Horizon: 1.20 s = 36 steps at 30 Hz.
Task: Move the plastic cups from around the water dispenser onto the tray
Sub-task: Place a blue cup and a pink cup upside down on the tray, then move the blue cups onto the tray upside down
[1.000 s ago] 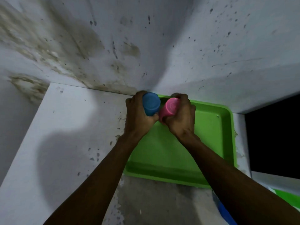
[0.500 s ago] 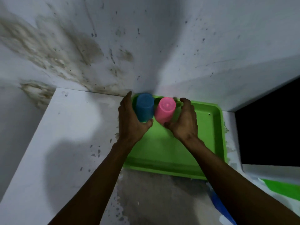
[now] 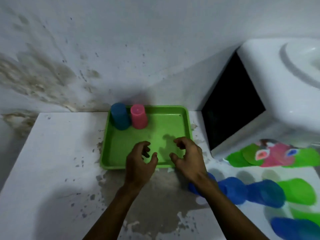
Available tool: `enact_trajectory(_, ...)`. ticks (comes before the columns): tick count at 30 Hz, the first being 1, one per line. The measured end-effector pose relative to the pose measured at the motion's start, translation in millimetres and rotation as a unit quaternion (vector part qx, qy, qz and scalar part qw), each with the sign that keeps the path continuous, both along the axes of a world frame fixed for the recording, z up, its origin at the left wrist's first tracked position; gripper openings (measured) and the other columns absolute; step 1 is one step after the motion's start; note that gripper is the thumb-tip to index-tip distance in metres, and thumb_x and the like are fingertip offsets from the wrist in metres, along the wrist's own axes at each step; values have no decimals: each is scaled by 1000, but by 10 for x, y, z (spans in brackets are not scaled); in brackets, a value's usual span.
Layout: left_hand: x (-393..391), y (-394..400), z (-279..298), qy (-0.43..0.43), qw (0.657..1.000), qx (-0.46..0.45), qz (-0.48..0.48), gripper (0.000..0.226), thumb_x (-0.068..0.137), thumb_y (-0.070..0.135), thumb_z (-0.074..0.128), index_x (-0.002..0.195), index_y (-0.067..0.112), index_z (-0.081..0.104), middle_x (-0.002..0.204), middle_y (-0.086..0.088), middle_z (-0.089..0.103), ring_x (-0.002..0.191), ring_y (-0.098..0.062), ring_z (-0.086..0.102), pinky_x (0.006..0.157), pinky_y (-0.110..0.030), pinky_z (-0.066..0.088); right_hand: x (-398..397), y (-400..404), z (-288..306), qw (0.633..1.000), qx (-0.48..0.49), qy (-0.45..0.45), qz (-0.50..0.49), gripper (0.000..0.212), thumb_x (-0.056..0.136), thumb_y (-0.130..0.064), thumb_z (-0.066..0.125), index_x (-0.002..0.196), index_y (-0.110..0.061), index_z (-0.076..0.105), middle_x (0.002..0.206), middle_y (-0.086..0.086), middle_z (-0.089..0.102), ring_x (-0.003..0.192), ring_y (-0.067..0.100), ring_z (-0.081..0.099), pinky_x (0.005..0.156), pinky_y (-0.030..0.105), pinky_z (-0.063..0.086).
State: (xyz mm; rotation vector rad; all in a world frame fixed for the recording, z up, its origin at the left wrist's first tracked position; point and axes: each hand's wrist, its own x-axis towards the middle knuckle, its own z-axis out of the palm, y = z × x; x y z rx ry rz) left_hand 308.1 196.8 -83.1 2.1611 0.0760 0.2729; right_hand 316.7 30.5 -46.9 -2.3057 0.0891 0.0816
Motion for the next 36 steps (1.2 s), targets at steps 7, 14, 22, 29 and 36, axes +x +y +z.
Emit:
enact_trajectory(7,-337,-691,55,90,972,-12,-219,78,64,34,83,131,14,49,121,3,56,95,-3,54,75,-3,39,-545,-743,110,996,-68,-49,-33,41,75,-17,72,115,-17,62,116,2,64,108,21,59,86,23,41)
enact_trajectory(14,-456,-1158,-21,205,932,71,-290,115,56,35,89,148,21,21,147,-1,35,132,-20,39,107,-35,36,-934,-1343,28,986,-136,76,-62,72,76,-35,74,140,-25,40,140,1,47,126,22,47,89,32,45)
enact_trajectory(22,-524,-1270,-165,231,935,65,-263,100,59,26,87,143,18,34,143,-3,42,129,-22,44,104,-33,39,-1062,-1416,-232,980,-129,147,-32,97,65,-38,82,144,-28,28,138,4,44,120,27,52,97,38,47)
enact_trajectory(29,-474,-1085,-73,216,963,-69,-146,86,59,29,86,135,17,47,123,3,54,109,-16,57,90,-30,48,-964,-1318,-82,993,-59,99,-41,82,61,-27,82,134,-21,46,105,-4,49,103,25,55,78,27,45)
enact_trajectory(36,-205,-661,75,241,931,-273,27,67,72,23,82,125,25,41,108,2,58,89,-11,63,67,-25,53,-611,-892,-3,989,93,71,-87,86,50,-32,69,132,-29,46,112,3,53,85,7,52,68,7,36)
